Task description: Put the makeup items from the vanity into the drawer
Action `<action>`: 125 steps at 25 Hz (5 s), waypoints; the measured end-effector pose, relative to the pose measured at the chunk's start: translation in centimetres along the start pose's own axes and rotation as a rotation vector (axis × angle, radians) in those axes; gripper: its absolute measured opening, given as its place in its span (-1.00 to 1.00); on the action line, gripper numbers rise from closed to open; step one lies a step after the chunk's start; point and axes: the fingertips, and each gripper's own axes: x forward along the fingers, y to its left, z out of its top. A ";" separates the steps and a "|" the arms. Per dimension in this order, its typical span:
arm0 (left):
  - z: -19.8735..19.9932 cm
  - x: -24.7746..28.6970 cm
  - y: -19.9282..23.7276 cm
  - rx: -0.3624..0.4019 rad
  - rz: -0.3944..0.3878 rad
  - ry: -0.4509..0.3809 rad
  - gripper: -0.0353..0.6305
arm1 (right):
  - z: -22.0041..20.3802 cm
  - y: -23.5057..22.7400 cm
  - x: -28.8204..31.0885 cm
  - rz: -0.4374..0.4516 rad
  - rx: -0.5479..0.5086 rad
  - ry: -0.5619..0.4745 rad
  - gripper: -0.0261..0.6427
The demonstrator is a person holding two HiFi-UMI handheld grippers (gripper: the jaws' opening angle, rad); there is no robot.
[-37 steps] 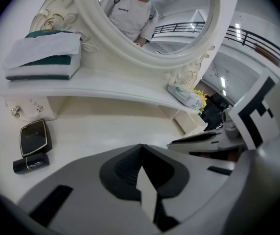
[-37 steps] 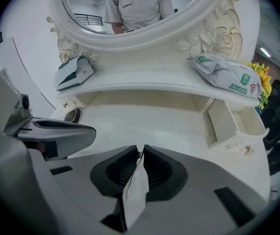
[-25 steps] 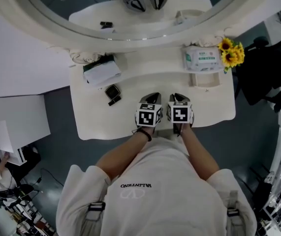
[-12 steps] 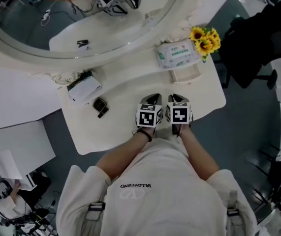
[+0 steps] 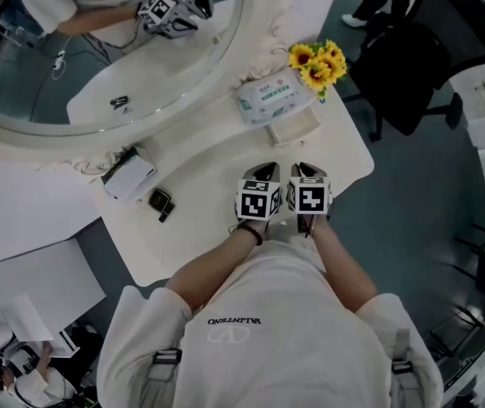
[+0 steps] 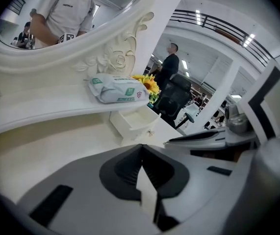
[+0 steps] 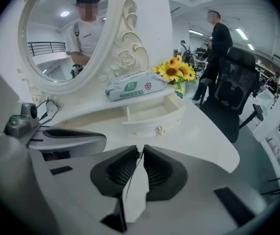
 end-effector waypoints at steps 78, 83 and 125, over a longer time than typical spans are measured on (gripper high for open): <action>10.8 8.1 0.8 0.089 0.071 -0.078 -0.89 | 13.9 -5.5 5.0 0.101 -0.013 -0.161 -0.72; 10.8 8.1 0.9 0.087 0.065 -0.081 -0.89 | 13.8 -5.5 5.3 0.102 -0.014 -0.153 -0.72; 10.8 -11.2 8.6 0.054 0.233 -0.377 -0.89 | 17.2 -0.5 -4.5 0.242 -0.042 -0.500 -0.89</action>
